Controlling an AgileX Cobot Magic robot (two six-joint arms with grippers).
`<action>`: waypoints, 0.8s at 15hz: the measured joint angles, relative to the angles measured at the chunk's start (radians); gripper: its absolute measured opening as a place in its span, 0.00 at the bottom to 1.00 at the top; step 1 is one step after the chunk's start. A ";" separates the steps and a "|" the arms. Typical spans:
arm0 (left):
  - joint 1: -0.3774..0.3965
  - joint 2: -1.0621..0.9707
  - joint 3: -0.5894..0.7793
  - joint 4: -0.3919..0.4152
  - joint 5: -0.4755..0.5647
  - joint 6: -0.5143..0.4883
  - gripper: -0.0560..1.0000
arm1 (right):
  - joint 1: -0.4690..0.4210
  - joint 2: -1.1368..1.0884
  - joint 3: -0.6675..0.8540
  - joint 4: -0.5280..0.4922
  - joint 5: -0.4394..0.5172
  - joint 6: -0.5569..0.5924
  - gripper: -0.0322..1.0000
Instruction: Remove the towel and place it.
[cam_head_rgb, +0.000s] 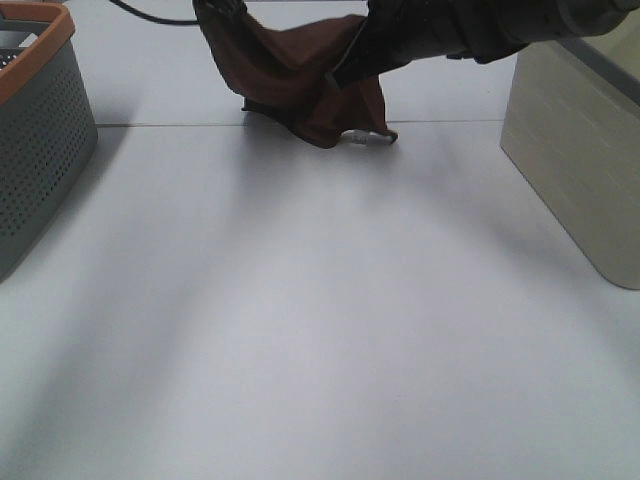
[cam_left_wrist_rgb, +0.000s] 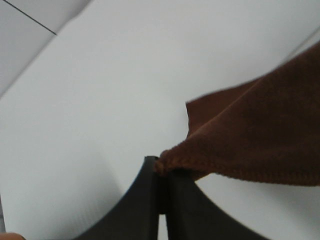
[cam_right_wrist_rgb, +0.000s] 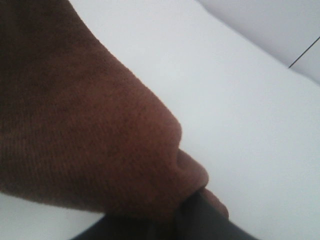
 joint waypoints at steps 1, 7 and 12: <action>-0.007 0.007 0.002 -0.006 0.061 0.000 0.07 | -0.002 0.004 0.020 0.022 0.042 0.000 0.03; -0.013 0.004 0.001 -0.239 0.530 0.223 0.07 | -0.002 -0.093 0.200 -0.147 0.474 0.210 0.03; 0.038 0.004 0.048 -0.409 0.570 0.423 0.07 | -0.002 -0.097 0.210 -0.657 0.772 0.675 0.03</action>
